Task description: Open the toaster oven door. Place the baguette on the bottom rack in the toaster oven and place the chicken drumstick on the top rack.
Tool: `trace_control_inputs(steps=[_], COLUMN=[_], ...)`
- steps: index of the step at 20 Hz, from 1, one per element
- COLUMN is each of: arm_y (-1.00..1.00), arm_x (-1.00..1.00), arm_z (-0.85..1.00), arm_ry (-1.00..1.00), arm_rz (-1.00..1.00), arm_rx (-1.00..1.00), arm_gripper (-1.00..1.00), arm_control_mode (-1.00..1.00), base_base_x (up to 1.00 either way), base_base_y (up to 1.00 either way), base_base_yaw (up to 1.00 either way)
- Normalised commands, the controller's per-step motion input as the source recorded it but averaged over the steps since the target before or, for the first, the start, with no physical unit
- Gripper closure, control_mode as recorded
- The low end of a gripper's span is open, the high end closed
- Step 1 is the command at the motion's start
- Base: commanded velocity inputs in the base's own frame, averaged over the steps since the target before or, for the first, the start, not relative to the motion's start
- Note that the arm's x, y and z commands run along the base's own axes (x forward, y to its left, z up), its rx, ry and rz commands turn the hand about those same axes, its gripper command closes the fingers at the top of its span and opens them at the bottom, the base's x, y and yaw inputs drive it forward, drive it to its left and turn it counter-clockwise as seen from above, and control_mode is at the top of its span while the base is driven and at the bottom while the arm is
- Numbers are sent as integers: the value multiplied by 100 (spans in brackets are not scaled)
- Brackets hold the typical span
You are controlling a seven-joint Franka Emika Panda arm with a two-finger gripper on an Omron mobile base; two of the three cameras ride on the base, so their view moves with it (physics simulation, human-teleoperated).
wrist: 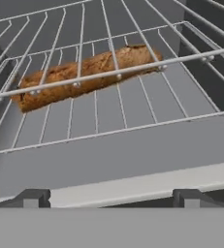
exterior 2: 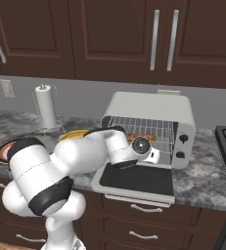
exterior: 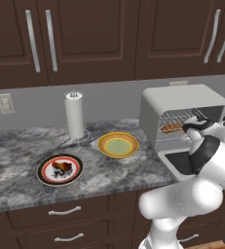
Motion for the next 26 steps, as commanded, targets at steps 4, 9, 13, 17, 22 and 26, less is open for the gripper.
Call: trace_control_inputs(steps=[4,9,13,17,22,26], arm_y=[-20,-6,-5,0,0,10], arm_x=[-16,-4,-2,0,7,17], arm_z=[53,48,27,2,7,-1], arm_ry=[13,8,-6,-2,-14,-18], arm_rz=[-2,0,-1,-8,-11,-16], arm_rx=[6,16,17,15,9,9], arm_gripper=[-100,-100,-100,-100,-100,-100], arm_control_mode=[-100,-100,-100,-100,-100,-100], base_base_x=[0,0,0,0,0,0], base_base_y=[0,0,0,0,0,0], base_base_yaw=[0,0,0,0,0,0])
